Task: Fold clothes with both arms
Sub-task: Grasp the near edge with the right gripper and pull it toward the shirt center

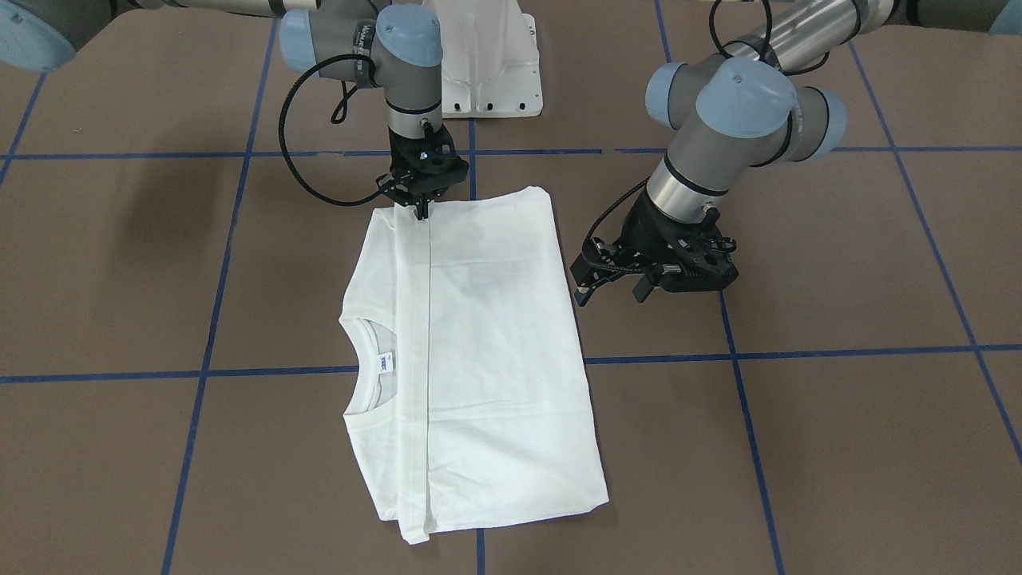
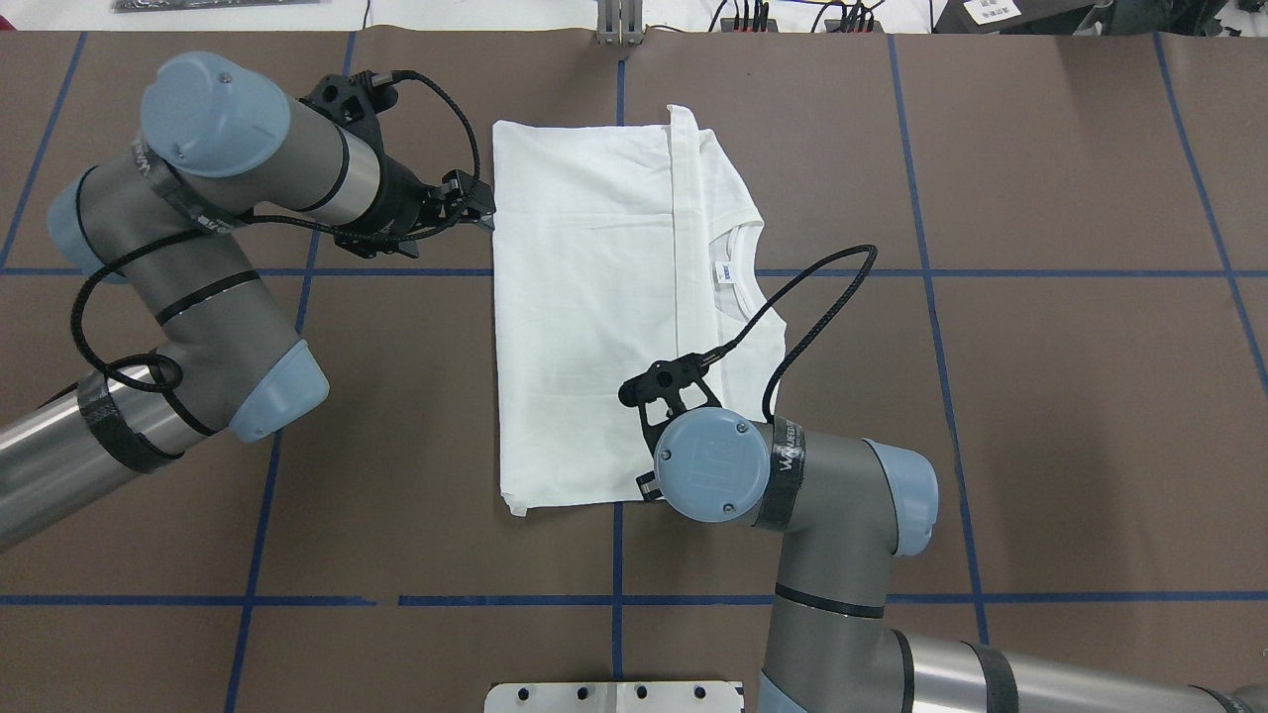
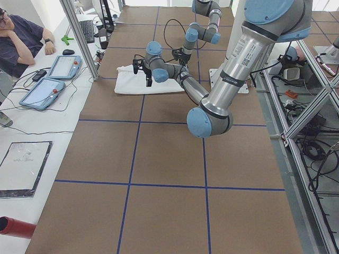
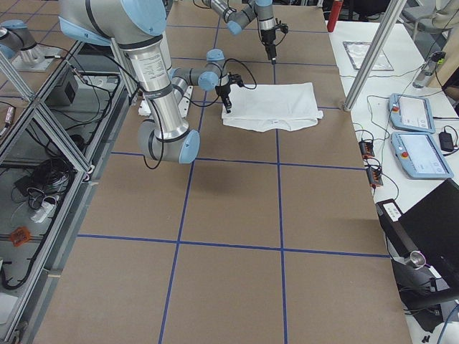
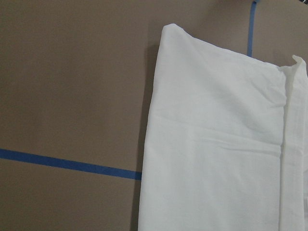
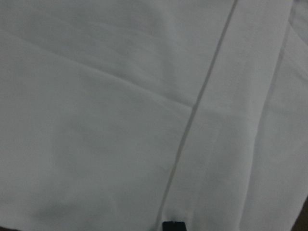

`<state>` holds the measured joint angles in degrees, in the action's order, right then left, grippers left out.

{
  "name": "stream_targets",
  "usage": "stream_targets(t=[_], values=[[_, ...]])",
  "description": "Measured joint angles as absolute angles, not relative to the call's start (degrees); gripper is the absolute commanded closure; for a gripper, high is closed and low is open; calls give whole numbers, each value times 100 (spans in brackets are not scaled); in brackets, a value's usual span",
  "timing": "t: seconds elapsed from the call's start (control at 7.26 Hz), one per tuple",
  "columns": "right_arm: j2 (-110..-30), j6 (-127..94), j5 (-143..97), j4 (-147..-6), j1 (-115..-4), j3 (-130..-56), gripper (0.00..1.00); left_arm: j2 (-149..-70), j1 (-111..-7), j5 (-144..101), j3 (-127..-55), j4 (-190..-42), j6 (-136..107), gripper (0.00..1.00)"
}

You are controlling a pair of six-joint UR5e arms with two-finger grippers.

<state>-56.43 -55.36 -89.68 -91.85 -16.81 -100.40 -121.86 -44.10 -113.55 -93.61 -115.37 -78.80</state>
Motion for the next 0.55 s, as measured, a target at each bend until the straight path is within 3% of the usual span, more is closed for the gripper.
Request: stream_targets(t=[0.55], values=[[-5672,-5550,-8965,-9210,-1672,-10138,100,-12199,-4404,-11356,-9102,-11915,-7909,0]])
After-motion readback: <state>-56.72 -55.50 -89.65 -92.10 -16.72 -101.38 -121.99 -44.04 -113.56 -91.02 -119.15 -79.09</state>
